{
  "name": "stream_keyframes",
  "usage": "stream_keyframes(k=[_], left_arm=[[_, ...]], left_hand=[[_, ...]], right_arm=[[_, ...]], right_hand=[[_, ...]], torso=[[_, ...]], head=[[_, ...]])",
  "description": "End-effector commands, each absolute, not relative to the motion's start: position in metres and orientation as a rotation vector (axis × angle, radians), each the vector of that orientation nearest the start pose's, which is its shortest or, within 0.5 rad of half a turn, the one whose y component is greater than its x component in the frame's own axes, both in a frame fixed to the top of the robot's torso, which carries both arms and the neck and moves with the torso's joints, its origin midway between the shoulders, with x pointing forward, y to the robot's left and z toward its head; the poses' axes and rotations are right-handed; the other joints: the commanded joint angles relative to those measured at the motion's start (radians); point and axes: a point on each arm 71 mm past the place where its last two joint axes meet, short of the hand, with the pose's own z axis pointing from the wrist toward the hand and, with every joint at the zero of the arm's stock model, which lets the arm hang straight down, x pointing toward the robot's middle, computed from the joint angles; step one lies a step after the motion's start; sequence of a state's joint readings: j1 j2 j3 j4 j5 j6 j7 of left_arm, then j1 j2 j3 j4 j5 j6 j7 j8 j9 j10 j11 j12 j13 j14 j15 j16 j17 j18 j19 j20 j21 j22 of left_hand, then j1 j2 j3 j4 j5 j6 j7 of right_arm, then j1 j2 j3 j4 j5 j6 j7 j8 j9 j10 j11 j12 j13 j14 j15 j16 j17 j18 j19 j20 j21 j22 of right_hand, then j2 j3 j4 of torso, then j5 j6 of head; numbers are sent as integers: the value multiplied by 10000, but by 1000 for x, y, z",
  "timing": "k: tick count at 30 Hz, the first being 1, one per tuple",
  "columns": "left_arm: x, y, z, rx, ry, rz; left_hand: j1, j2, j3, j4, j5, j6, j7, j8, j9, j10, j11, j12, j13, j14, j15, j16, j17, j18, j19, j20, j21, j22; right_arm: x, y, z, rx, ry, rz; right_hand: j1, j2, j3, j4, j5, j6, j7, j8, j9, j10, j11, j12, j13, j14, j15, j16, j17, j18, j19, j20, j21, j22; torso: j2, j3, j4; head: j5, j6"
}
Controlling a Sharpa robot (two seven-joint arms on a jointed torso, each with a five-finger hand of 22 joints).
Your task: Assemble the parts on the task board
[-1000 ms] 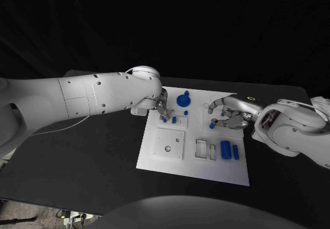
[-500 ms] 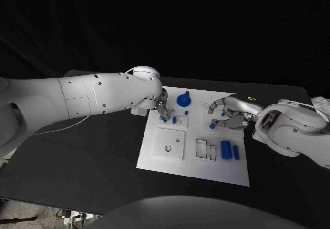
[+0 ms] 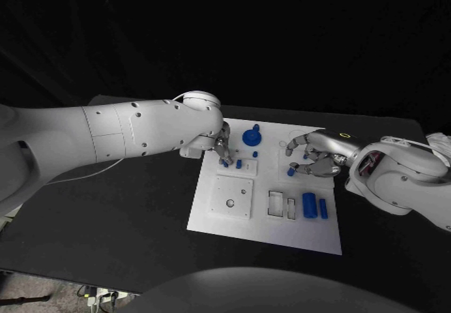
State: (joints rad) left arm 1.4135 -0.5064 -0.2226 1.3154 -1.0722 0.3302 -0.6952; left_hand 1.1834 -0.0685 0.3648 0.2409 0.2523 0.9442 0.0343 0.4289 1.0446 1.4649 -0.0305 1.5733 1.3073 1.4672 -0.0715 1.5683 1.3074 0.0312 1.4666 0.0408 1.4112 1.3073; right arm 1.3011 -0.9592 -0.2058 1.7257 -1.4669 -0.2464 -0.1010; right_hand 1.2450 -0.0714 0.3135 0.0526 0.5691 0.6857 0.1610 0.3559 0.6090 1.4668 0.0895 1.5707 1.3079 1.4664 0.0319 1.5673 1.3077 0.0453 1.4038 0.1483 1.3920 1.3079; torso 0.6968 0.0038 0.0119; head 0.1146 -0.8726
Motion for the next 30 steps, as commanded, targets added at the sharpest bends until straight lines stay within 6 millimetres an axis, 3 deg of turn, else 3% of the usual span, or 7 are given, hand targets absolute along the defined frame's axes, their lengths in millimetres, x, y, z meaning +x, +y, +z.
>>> stream_keyframes(k=[1,9,15,30], left_arm=[[512,121,-204,1745,24358,-814],[512,121,-204,1809,24367,-701],[512,120,-205,1829,24417,-737],[511,122,-206,1728,24578,-740]], left_hand=[[-92,-7,-77,2,-68,-23,51,-90,-27,1059,70,-25,2635,1036,52,25,2634,99,75,47,-35,2088],[-419,107,-728,141,-967,-560,277,-390,-56,1059,246,-25,2635,1036,193,25,2634,98,64,163,-54,2084],[-762,143,-1199,334,-1318,-638,365,-416,-27,1059,336,-25,2635,1036,278,25,2634,102,59,245,-63,2081],[-934,168,-1492,406,-1359,-737,405,-471,-31,1059,375,-25,2635,1036,313,25,2634,114,32,285,-107,2067]], right_arm=[[435,-197,-189,-3242,17916,6808],[434,-197,-190,-3233,17932,6789],[435,-197,-190,-3222,17953,6763],[434,-198,-190,-3199,18018,6745]], right_hand=[[-34,34,69,-5,28,70,19,32,-17,1040,21,1,2629,1044,43,35,2631,96,-52,-20,-60,1901],[-35,30,67,-7,2,71,19,34,-19,1040,21,1,2629,1044,42,35,2631,96,-53,-20,-62,1901],[-29,29,70,-13,-13,62,19,28,-24,1040,20,1,2629,1044,41,35,2631,97,-55,-21,-64,1900],[-16,35,83,-21,-15,39,21,12,-36,1040,18,1,2629,1044,40,35,2631,98,-57,-22,-69,1899]], torso=[[5,5,0],[4,4,1],[5,-2,-7],[3,-3,-2]], head=[[0,0],[11,0],[24,0],[31,0]])
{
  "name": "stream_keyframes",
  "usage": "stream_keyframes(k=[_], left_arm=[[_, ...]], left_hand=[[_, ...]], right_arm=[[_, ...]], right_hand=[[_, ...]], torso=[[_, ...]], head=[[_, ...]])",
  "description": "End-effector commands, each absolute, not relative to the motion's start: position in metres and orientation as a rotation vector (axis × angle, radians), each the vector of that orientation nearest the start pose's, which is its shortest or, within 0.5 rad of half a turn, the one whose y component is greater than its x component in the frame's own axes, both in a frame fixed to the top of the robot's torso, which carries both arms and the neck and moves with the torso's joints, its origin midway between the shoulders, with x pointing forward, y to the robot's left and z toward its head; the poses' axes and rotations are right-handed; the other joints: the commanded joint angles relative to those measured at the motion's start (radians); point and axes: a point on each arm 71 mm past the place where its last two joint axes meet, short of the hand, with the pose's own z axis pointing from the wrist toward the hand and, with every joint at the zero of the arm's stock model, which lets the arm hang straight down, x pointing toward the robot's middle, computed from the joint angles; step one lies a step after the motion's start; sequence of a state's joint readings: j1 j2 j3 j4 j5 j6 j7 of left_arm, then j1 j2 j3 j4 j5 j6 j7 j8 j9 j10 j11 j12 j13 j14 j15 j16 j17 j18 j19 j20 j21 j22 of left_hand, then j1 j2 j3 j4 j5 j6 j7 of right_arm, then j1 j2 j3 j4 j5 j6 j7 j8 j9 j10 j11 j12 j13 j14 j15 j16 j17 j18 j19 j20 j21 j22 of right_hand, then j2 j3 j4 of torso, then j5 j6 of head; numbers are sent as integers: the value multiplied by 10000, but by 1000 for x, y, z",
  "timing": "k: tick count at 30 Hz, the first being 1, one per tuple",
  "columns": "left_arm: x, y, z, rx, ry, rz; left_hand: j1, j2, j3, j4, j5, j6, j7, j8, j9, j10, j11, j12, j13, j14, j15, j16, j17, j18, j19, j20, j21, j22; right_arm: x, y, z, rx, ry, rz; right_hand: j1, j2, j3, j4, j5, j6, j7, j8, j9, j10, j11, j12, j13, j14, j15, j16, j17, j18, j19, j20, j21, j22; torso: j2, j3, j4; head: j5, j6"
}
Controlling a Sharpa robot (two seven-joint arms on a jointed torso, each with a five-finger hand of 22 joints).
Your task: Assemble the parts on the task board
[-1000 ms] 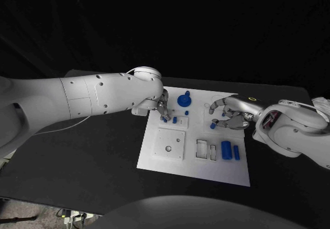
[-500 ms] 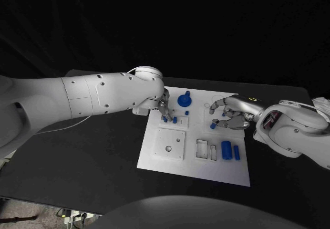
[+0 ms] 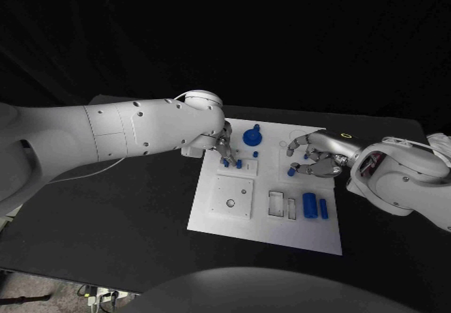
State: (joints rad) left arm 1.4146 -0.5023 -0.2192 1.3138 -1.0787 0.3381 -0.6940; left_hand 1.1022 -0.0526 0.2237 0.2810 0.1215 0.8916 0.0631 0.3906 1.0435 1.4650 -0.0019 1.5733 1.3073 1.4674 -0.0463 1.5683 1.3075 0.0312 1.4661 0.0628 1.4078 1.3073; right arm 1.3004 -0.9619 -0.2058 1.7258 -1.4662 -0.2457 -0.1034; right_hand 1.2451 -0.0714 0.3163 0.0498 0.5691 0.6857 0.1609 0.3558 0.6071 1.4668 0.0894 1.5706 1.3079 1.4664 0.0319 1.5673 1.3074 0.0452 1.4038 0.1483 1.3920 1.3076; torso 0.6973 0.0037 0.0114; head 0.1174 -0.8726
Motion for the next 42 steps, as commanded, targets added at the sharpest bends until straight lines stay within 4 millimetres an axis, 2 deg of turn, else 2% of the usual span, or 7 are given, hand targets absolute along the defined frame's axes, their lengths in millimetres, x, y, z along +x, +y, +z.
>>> stream_keyframes(k=[1,8,12,17,23,31,42], left_arm=[[511,123,-206,1718,24579,-730],[512,125,-205,1606,24531,-765],[512,126,-205,1552,24492,-819],[512,128,-205,1532,24507,-787],[512,131,-205,1509,24558,-677],[512,133,-206,1462,24561,-656],[512,133,-205,1468,24546,-712]], left_hand=[[-132,14,-97,11,-44,-223,120,-95,-22,1058,92,-25,2635,1034,64,25,2633,115,36,68,-77,2066],[-190,191,-280,51,481,-249,132,-136,-35,1058,114,-25,2635,1034,93,25,2633,121,24,105,-96,2061],[-194,302,-346,65,1011,-230,119,-147,-45,1058,109,-25,2635,1034,93,25,2633,121,26,113,-91,2063],[-13,376,-303,47,1891,-228,83,-171,-57,1058,81,-25,2635,1034,73,25,2633,125,20,100,-98,2061],[155,388,-189,54,2488,-230,62,-202,-77,1058,61,-25,2635,1034,58,25,2633,131,1,87,-127,2051],[208,379,-120,60,2757,-216,53,-211,-85,1058,53,-25,2635,1034,53,25,2633,136,-12,82,-147,2045],[175,332,-125,86,2831,-200,62,-211,-89,1058,56,-25,2635,1034,50,25,2633,143,-31,80,-179,2035]], right_arm=[[434,-198,-191,-3197,18023,6744],[434,-199,-191,-3184,18059,6740],[434,-198,-192,-3185,18076,6742],[434,-198,-192,-3188,18095,6748],[434,-198,-193,-3188,18123,6743],[434,-199,-193,-3180,18148,6734],[434,-199,-193,-3165,18160,6739]], right_hand=[[-16,35,55,7,-15,39,21,13,-16,1040,19,1,2629,1044,40,35,2634,99,-57,-22,-69,1902],[-2,50,74,-1,8,25,23,1,-27,1040,19,1,2629,1044,39,35,2634,99,-56,-23,-69,1903],[8,58,86,-7,26,22,24,-2,-33,1040,19,1,2629,1044,39,35,2634,97,-51,-23,-65,1904],[20,69,101,-13,48,22,25,-5,-38,1040,19,1,2629,1044,39,35,2634,99,-56,-24,-72,1902],[41,90,129,-26,89,25,26,-7,-48,1040,19,1,2629,1044,39,35,2634,99,-56,-25,-74,1902],[62,114,166,-41,158,34,28,-8,-59,1040,19,1,2629,1044,38,35,2634,99,-55,-26,-75,1902],[61,123,183,-43,218,39,30,-9,-68,1040,20,1,2629,1044,37,35,2634,98,-48,-27,-70,1905]], torso=[[-2,-3,3],[-1,-3,4],[2,-3,4],[1,1,0],[-1,2,2],[-5,-1,5],[-4,1,3]], head=[[1,0],[-8,0],[2,0],[12,0],[8,0],[19,0],[55,0]])
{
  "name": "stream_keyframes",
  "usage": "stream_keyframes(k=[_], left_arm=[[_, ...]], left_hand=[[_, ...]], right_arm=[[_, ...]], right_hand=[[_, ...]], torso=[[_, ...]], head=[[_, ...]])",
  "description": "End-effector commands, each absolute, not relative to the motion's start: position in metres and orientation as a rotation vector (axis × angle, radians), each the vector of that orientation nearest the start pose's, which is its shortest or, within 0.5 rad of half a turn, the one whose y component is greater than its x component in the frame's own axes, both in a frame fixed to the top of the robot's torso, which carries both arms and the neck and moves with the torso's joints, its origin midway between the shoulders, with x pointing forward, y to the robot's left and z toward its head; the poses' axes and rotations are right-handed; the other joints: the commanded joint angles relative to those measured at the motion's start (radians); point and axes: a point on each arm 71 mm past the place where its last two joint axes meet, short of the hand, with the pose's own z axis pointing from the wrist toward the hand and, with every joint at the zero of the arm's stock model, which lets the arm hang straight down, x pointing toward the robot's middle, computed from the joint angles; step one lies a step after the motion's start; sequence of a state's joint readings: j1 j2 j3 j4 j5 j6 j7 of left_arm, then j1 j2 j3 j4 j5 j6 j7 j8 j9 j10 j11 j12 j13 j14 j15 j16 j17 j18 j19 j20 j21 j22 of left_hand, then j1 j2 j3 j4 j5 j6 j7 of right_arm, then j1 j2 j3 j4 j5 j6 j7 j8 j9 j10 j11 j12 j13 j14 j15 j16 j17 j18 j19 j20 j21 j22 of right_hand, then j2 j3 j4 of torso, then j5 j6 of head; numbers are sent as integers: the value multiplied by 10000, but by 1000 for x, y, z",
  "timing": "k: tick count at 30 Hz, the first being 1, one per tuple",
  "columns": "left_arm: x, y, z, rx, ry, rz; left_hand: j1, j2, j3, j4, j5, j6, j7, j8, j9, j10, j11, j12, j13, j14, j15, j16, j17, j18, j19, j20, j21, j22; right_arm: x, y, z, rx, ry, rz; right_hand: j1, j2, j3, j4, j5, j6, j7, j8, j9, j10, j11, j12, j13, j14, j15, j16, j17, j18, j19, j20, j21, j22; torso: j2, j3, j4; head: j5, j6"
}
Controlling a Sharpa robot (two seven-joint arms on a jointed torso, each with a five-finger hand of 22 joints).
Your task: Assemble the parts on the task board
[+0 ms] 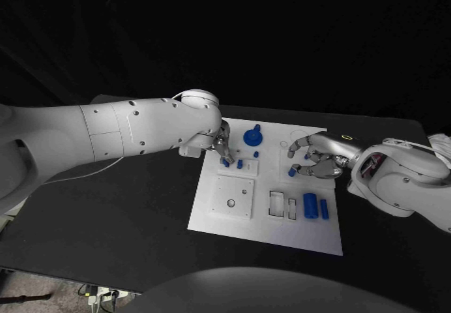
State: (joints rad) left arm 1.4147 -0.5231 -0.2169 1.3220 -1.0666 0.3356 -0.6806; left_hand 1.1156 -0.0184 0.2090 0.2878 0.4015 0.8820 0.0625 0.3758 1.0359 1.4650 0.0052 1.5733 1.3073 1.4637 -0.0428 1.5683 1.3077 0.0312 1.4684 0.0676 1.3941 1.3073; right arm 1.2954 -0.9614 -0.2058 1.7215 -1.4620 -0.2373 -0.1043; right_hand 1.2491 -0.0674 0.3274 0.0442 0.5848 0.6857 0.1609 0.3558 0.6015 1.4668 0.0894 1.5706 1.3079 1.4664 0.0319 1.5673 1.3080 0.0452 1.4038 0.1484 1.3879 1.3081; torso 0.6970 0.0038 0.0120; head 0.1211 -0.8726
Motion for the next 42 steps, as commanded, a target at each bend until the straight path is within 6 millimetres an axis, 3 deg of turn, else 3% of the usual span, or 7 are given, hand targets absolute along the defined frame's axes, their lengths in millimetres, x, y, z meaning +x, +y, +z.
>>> stream_keyframes(k=[1,15,20,29,42], left_arm=[[512,133,-205,1478,24552,-711],[512,136,-206,1524,24680,-456],[511,136,-206,1480,24647,-504],[512,137,-205,1385,24560,-695],[511,138,-205,1188,24542,-997]], left_hand=[[9,-17,14,29,22,-100,73,-66,-16,1057,-13,-25,2635,1071,16,25,2631,144,-55,32,-43,2035],[-347,-31,-72,52,-130,-36,88,-112,-84,1057,5,-25,2635,1071,30,25,2631,139,-45,40,-30,2039],[-411,-23,-53,37,-122,228,13,-36,-108,1057,-42,-25,2635,1071,5,25,2631,136,-28,28,-7,2046],[-329,-116,78,13,78,747,-158,-22,-259,1057,-184,-25,2635,1071,-111,25,2631,128,9,-66,36,2060],[-173,-222,224,0,380,959,-238,-50,-332,1057,-262,-25,2635,1071,-185,25,2631,124,23,-141,47,2064]], right_arm=[[434,-199,-193,-3163,18162,6737],[434,-200,-194,-3144,18197,6710],[434,-200,-194,-3137,18224,6689],[435,-200,-194,-3133,18250,6669],[434,-200,-194,-3127,18287,6643]], right_hand=[[21,83,73,12,60,39,31,-8,-12,1040,20,2,2629,1044,38,35,2628,98,-49,-27,-29,1900],[16,88,80,15,88,41,32,-9,-17,1040,21,2,2629,1044,38,35,2628,99,-52,-27,-33,1898],[16,88,80,15,88,41,32,-9,-17,1040,21,2,2629,1044,38,35,2628,99,-52,-27,-33,1898],[-1,110,96,29,141,49,35,-9,-25,1040,24,2,2629,1044,39,35,2628,100,-54,-28,-37,1897],[-21,129,108,45,185,56,37,-9,-32,1040,26,2,2629,1044,40,35,2628,103,-62,-27,-48,1893]], torso=[[-2,0,-6],[1,1,-3],[2,-2,-2],[4,-2,-6],[0,0,-5]], head=[[23,0],[18,0],[25,0],[31,0],[51,0]])
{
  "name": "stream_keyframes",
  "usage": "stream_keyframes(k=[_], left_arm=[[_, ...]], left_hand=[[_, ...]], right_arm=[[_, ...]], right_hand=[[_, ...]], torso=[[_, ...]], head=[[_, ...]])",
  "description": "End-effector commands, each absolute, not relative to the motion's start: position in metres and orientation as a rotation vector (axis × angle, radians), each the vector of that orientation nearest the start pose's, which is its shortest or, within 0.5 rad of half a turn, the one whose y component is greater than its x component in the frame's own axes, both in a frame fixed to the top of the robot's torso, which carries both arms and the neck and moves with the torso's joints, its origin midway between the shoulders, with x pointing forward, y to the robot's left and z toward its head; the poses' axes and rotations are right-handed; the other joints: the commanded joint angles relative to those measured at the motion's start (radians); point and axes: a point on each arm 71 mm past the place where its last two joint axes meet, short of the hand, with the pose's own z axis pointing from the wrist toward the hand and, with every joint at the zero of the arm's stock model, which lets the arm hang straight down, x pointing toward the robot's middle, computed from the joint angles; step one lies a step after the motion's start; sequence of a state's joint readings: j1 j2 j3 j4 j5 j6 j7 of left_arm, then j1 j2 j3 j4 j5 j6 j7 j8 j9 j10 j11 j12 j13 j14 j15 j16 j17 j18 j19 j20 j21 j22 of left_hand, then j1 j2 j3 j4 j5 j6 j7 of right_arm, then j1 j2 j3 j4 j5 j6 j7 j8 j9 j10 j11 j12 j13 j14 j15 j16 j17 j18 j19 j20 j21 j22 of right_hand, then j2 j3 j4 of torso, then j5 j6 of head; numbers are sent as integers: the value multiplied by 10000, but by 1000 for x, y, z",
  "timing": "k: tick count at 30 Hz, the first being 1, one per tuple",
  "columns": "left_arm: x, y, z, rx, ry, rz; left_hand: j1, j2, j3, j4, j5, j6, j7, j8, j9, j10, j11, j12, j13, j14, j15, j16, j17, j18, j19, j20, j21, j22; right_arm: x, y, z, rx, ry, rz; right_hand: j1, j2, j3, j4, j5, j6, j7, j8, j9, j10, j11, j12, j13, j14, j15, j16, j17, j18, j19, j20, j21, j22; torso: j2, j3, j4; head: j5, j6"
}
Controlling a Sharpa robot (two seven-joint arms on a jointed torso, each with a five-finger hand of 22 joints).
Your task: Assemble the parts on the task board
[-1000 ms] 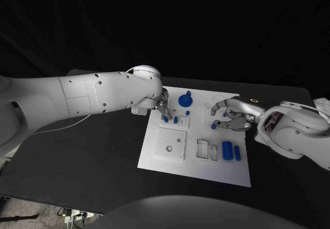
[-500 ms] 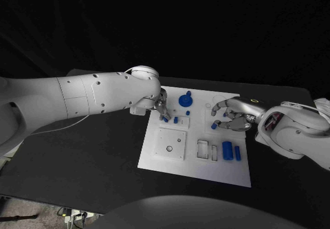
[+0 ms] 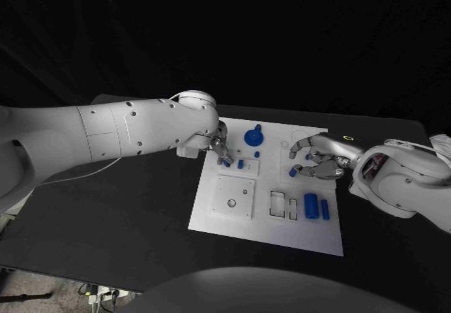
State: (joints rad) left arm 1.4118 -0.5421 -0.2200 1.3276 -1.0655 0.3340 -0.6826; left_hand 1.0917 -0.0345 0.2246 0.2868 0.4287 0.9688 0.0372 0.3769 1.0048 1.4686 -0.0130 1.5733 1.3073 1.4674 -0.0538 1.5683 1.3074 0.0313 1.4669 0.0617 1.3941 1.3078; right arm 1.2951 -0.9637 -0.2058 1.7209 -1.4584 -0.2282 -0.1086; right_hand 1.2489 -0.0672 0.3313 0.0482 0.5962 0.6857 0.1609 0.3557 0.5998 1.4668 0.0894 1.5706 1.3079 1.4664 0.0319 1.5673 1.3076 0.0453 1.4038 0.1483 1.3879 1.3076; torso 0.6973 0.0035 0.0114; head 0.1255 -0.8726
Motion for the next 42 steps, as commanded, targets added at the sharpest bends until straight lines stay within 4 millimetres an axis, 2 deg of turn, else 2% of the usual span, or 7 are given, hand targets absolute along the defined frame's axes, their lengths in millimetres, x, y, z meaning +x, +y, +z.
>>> stream_keyframes(k=[1,14,21,22,24,26,42], left_arm=[[511,138,-205,1175,24539,-1021],[511,135,-205,957,24533,-1434],[511,133,-205,896,24546,-1564],[511,133,-205,886,24551,-1579],[511,132,-205,867,24555,-1608],[511,132,-205,852,24552,-1625],[513,128,-205,861,24655,-1436]], left_hand=[[84,-77,89,11,168,103,10,-67,-26,1022,-86,-25,2635,1034,-82,25,2634,124,37,-91,43,2058],[393,-121,380,-56,641,213,-56,-62,-26,1022,-151,-25,2635,1034,-141,25,2634,120,47,-153,51,2061],[627,-116,580,-123,727,238,-82,-48,-2,1022,-181,-25,2635,1034,-171,25,2634,117,56,-182,60,2065],[671,-110,639,-127,659,226,-82,-55,0,1022,-183,-25,2635,1034,-176,25,2634,118,56,-188,58,2064],[771,-129,871,-93,322,193,-73,-79,3,1022,-185,-25,2635,1034,-182,25,2634,119,53,-205,50,2062],[810,-154,1007,-76,169,183,-72,-87,6,1022,-184,-25,2635,1034,-185,25,2634,117,55,-206,50,2062],[1037,-212,1475,-204,3,201,-84,-64,51,1022,-198,-25,2635,1034,-199,25,2634,112,73,-219,70,2069]], right_arm=[[435,-201,-194,-3125,18289,6640],[434,-201,-196,-3112,18362,6595],[434,-201,-196,-3102,18402,6578],[434,-201,-197,-3100,18405,6576],[434,-201,-197,-3098,18417,6574],[434,-201,-197,-3096,18426,6573],[434,-201,-200,-3050,18471,6579]], right_hand=[[-19,127,70,5,72,56,37,-9,-15,1040,26,2,2629,1044,40,35,2632,102,-62,-27,-48,1898],[-9,161,113,-5,154,98,30,11,-20,1040,25,2,2629,1044,40,35,2632,108,-78,-27,-69,1891],[3,175,137,-22,189,156,26,46,-13,1040,24,2,2629,1044,39,35,2632,108,-79,-27,-72,1890],[7,179,143,-28,198,172,25,57,-10,1040,24,2,2629,1044,39,35,2632,109,-82,-28,-75,1889],[9,181,147,-31,202,179,25,62,-9,1040,24,2,2629,1044,39,35,2632,110,-83,-28,-77,1888],[9,181,147,-31,202,179,25,62,-9,1040,24,2,2629,1044,39,35,2632,110,-83,-28,-77,1888],[44,202,191,-70,267,214,24,88,-6,1040,21,2,2629,1044,37,35,2632,117,-105,-30,-103,1879]], torso=[[-3,1,0],[-5,1,-5],[2,4,-7],[1,5,-6],[1,6,-8],[-3,5,-10],[-5,6,-14]], head=[[8,0],[24,0],[32,0],[30,0],[29,0],[35,0],[27,0]])
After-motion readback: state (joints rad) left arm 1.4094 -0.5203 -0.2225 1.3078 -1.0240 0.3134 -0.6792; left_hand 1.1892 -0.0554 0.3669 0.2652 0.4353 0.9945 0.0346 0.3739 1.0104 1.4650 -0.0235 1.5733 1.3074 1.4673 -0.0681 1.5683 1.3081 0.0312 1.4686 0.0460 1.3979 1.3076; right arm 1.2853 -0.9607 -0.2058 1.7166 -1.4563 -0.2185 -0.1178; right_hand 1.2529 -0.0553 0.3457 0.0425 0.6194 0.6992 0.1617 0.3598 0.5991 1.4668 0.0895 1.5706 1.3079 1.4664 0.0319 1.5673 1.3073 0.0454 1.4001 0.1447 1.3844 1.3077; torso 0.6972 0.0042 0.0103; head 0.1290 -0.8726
